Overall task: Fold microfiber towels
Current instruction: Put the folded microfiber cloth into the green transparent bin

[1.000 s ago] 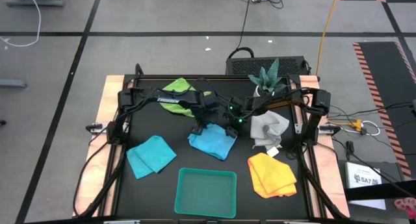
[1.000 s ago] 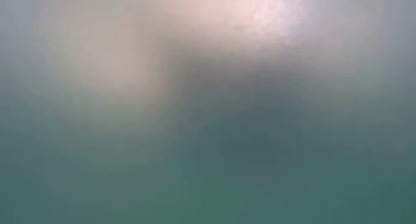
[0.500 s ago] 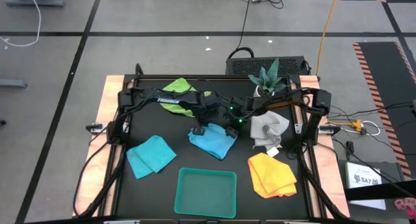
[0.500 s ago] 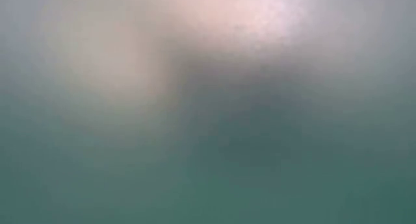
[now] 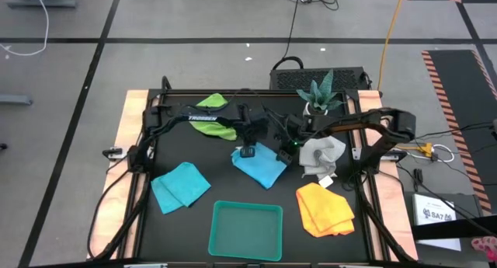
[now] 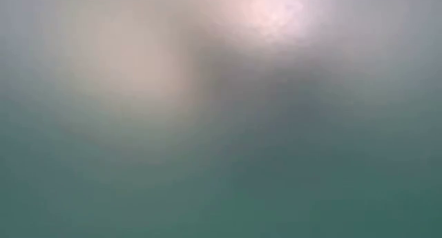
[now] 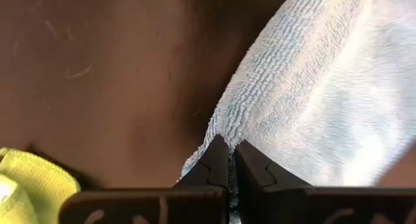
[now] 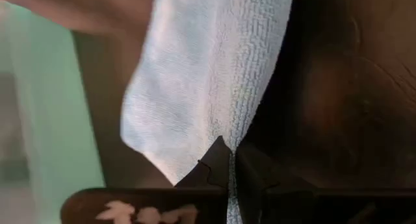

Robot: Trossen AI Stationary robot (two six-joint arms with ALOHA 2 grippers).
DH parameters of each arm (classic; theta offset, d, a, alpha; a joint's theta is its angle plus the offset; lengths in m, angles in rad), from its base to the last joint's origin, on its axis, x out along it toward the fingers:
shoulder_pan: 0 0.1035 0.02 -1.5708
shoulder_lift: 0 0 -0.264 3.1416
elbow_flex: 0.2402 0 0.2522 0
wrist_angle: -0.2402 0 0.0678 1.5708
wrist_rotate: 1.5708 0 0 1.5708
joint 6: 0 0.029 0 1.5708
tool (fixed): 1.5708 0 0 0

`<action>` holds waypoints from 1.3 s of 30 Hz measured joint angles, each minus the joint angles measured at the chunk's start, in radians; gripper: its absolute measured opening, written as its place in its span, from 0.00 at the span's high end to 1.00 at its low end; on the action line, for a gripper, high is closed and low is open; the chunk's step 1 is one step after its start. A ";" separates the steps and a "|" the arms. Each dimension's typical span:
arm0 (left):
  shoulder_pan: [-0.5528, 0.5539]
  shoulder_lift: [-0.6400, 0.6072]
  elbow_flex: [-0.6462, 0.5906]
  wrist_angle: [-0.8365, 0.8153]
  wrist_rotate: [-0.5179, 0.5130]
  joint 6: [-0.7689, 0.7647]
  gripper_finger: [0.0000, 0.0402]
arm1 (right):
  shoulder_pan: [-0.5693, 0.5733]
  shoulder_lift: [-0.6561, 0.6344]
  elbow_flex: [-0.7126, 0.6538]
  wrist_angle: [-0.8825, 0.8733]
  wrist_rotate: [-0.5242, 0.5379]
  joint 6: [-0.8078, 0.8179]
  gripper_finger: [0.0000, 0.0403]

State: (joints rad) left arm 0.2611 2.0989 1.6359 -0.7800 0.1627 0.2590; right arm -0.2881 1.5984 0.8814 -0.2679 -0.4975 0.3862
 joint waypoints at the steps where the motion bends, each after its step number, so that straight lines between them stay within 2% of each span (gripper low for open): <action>1: -0.004 -0.001 0.011 -0.006 0.000 -0.004 0.99 | 0.005 -0.012 0.000 0.001 -0.003 0.000 1.00; 11: -0.039 -0.001 0.181 -0.214 0.001 -0.073 0.99 | 0.029 -0.102 0.002 0.006 -0.049 0.026 1.00; 19: -0.078 -0.005 0.326 -0.364 -0.058 -0.158 0.99 | 0.071 -0.160 0.072 -0.009 -0.061 0.020 1.00; 24: -0.102 -0.005 0.428 -0.501 -0.095 -0.213 0.99 | 0.109 -0.173 0.148 -0.094 -0.079 -0.013 1.00; 29: -0.134 -0.005 0.515 -0.629 -0.125 -0.291 0.99 | 0.142 -0.176 0.239 -0.210 -0.043 -0.072 1.00; 39: -0.269 -0.004 0.650 -0.735 -0.147 -0.481 1.00 | 0.250 -0.178 0.329 -0.309 -0.052 -0.086 1.00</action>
State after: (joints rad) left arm -0.0082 2.0949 2.2855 -1.5146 0.0161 -0.2223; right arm -0.0378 1.4199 1.2102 -0.5769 -0.5498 0.3000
